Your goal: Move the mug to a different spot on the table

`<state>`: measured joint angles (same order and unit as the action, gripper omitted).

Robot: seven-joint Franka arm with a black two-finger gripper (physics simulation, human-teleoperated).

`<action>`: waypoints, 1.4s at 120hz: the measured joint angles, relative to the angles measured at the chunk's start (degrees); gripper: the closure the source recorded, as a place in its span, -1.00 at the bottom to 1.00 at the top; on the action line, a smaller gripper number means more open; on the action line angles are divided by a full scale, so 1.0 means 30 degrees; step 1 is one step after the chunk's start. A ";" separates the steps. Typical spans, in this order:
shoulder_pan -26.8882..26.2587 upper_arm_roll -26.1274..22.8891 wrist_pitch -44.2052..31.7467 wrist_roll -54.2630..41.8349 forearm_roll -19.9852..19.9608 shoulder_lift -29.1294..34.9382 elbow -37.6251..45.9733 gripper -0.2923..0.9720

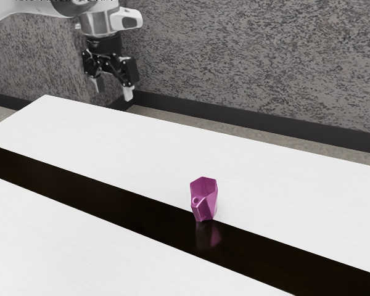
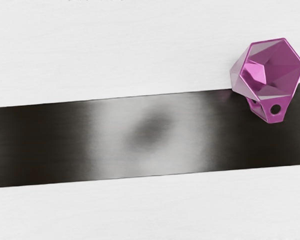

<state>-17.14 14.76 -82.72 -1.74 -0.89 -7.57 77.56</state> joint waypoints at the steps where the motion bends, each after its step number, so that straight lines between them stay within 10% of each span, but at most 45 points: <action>1: -0.0003 -0.0071 -0.0040 -0.0017 0.0042 0.0036 0.0058 -0.54; 24: -0.0413 -0.1325 -0.0853 -0.0346 0.0202 -0.0278 0.1751 -0.54; 64: -0.3223 -0.2538 -0.6065 0.1036 -0.4373 -0.1415 0.8118 -0.54; 168: -0.3165 -0.1912 -1.6268 0.2785 -0.2161 -0.4622 1.0822 -0.54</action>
<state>-26.63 9.03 -131.52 6.61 -7.38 -21.43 110.03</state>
